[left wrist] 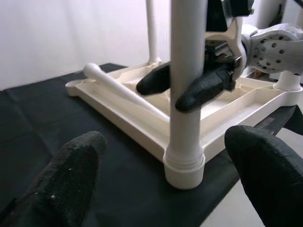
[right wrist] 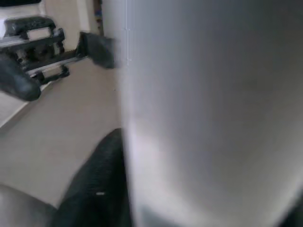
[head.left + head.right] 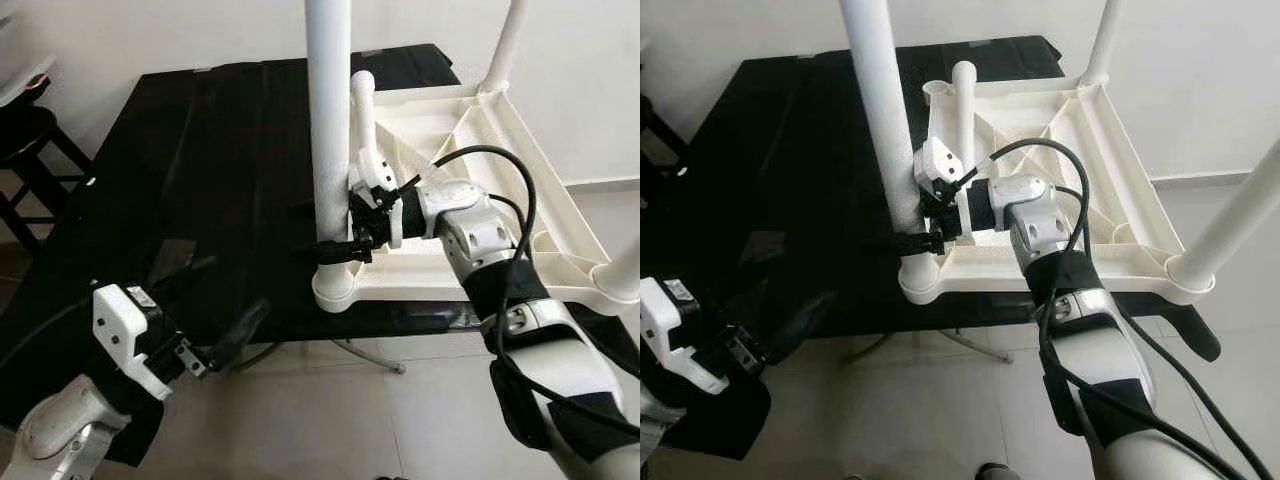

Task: Building children table

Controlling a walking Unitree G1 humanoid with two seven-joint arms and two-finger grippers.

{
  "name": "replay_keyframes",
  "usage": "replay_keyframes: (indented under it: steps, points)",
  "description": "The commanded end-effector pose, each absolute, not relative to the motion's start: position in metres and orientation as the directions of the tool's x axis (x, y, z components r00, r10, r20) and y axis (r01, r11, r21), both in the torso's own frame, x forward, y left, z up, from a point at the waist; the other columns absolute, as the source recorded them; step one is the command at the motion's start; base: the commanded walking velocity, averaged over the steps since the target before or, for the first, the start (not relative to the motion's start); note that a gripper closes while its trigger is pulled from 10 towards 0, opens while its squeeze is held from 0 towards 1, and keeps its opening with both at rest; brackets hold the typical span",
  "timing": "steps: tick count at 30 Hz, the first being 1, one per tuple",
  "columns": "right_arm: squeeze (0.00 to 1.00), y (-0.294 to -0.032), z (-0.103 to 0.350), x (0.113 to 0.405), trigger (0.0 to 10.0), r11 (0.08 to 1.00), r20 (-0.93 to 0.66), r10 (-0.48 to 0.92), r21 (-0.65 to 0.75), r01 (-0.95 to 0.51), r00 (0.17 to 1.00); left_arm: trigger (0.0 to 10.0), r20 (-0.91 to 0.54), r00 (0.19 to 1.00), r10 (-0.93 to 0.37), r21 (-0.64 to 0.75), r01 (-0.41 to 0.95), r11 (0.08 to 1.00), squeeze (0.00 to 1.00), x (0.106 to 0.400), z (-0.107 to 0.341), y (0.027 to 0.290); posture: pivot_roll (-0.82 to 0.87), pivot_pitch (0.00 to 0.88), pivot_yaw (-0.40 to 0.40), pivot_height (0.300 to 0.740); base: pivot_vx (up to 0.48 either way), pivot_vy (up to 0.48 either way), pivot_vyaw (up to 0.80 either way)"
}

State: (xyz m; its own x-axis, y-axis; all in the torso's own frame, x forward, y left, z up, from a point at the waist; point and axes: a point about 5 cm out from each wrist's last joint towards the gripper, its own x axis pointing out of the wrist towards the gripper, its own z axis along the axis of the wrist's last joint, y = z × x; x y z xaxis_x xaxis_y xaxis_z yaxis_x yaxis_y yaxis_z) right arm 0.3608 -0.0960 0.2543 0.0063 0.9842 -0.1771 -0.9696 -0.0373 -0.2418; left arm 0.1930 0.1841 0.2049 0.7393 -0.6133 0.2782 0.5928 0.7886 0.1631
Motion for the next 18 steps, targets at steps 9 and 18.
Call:
replay_keyframes:
  steps: [9,18]
  points:
    - [0.0,-0.106,0.222,0.366,0.0,0.323,-0.081,0.937,-0.168,-0.931,0.339,10.0,0.269,0.739,-0.618,0.152,0.601,0.785,0.0,0.189,0.202,0.18,0.04,0.197,0.012,0.74,0.0,0.0,0.0]
    - [0.0,-0.093,0.13,0.31,0.0,0.916,-0.196,0.373,-0.078,-0.393,0.907,10.0,0.271,0.733,-0.624,0.149,0.609,0.779,0.0,0.194,0.202,0.179,0.03,0.195,0.032,0.74,0.0,0.0,0.0]
